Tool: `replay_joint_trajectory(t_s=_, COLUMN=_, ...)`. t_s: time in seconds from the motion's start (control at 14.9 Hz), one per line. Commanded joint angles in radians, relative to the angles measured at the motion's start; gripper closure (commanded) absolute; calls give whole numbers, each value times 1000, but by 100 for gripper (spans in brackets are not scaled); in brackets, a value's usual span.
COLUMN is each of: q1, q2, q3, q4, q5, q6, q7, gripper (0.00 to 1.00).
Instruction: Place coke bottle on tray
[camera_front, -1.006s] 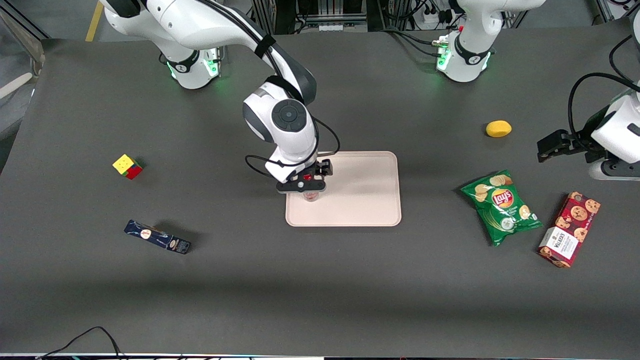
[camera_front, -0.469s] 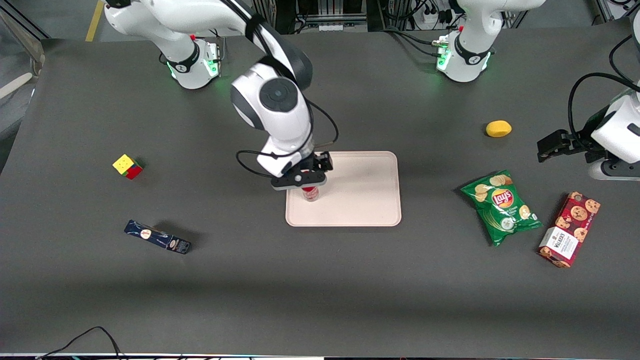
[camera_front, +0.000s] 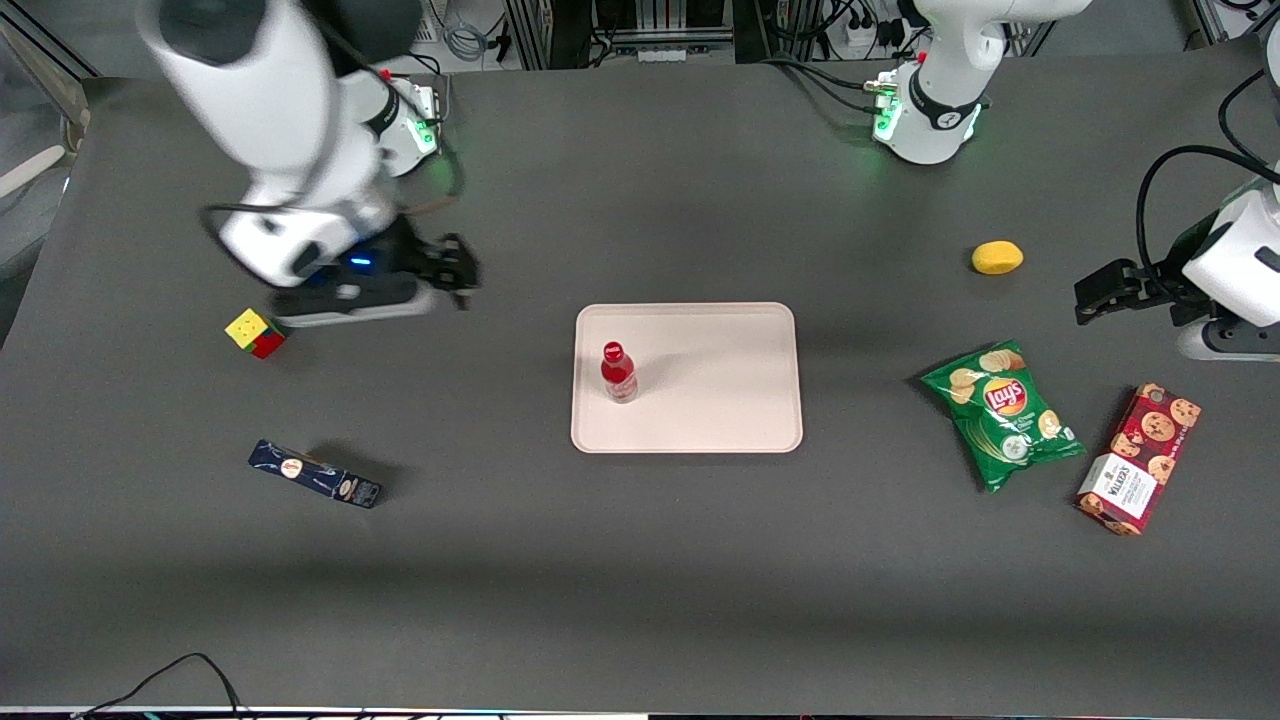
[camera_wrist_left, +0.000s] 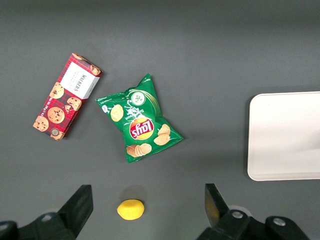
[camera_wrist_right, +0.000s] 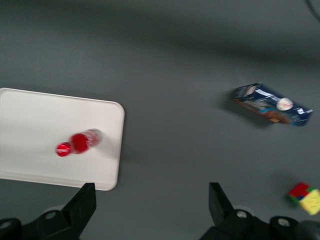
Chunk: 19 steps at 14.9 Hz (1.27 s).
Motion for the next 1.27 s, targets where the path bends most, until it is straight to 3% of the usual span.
replay_joint_trajectory(t_s=0.0, q1=-163, q2=-32, q3=20, q4=-28, q5=1, q6=-8, q7=-197, gripper=0)
replay_joint_trajectory(t_s=0.47, q1=-277, q2=-85, q3=-14, q4=-134, q5=8, q6=56, q7=-204, gripper=0)
replay_joint_trajectory(t_s=0.67, q1=-294, q2=-153, q3=-87, q4=-212, q5=77, q6=73, q7=-214, gripper=0)
replay_joint_trajectory(t_s=0.8, q1=-311, q2=-214, q3=-90, q4=-292, q5=62, q6=125, q7=-221, gripper=0)
replay_joint_trajectory(t_s=1.21, q1=-354, q2=-195, q3=-97, q4=-269, q5=61, q6=125, q7=-238, gripper=0)
